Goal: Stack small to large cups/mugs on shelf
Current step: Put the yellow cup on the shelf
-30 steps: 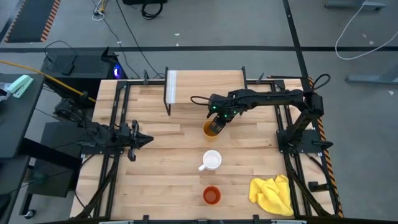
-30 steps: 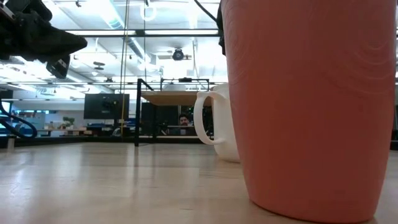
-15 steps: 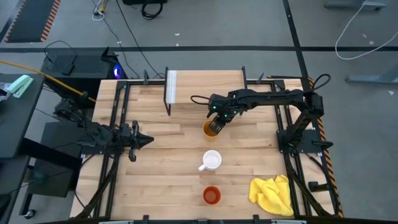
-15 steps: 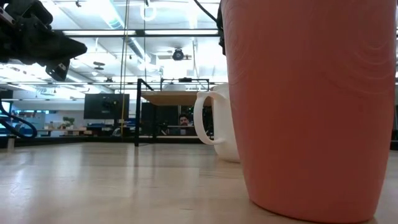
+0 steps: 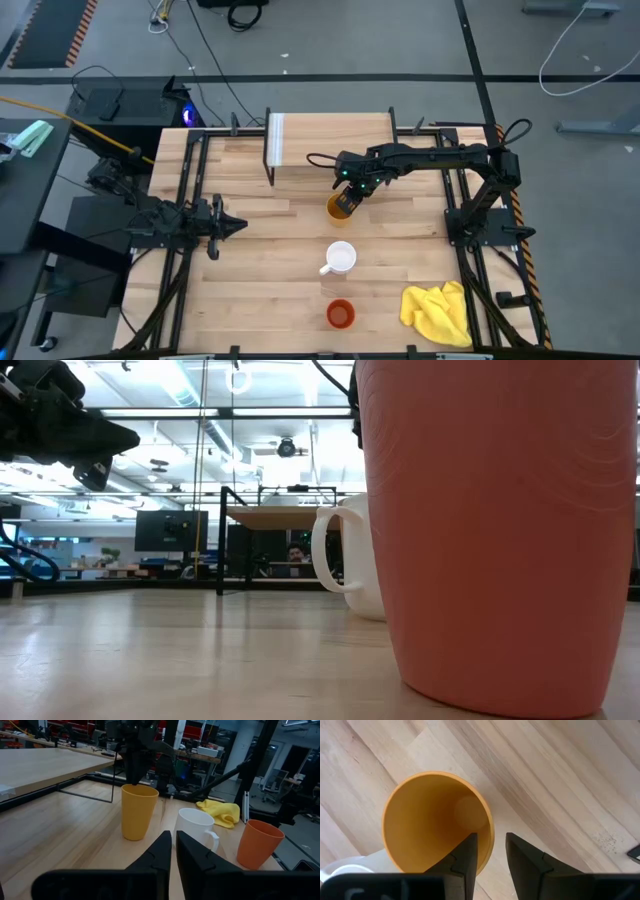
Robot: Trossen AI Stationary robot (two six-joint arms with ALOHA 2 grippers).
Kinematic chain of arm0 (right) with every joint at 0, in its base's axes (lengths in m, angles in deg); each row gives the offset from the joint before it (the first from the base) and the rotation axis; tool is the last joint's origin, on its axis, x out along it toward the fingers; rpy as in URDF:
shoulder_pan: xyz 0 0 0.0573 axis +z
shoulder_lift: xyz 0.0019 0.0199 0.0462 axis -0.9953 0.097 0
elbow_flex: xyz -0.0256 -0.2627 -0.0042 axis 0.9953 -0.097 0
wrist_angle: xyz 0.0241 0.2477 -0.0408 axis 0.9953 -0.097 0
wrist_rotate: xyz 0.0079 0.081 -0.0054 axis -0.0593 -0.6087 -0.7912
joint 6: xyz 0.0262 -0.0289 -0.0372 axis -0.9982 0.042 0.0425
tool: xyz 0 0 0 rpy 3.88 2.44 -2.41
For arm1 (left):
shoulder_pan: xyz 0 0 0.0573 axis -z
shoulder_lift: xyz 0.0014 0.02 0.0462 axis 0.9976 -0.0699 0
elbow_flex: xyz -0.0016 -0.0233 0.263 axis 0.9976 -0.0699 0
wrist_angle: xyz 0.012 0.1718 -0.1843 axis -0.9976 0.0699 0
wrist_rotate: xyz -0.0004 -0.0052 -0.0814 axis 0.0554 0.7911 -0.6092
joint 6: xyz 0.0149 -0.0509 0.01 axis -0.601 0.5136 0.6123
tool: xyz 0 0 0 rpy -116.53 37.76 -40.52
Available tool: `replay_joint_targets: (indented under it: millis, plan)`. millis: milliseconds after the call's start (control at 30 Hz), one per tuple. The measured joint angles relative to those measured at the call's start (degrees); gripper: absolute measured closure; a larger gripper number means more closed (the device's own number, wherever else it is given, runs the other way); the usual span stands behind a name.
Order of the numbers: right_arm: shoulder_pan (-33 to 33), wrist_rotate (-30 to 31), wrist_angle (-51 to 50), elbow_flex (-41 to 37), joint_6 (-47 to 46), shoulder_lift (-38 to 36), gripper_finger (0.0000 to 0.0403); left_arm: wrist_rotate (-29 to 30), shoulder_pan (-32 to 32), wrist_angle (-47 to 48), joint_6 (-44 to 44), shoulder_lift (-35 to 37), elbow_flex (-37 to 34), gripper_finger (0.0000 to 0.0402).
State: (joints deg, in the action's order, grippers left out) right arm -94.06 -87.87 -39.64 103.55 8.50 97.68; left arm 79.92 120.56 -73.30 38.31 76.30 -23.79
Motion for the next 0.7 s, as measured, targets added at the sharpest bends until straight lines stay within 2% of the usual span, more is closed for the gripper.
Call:
replay_joint_targets:
  millis: [700]
  plan:
    - [-0.7, 0.6, 0.1, -1.7, 0.0, 0.0, 0.0298, 0.0, 0.0, 0.0, 0.4, 0.0, 0.0, 0.0376]
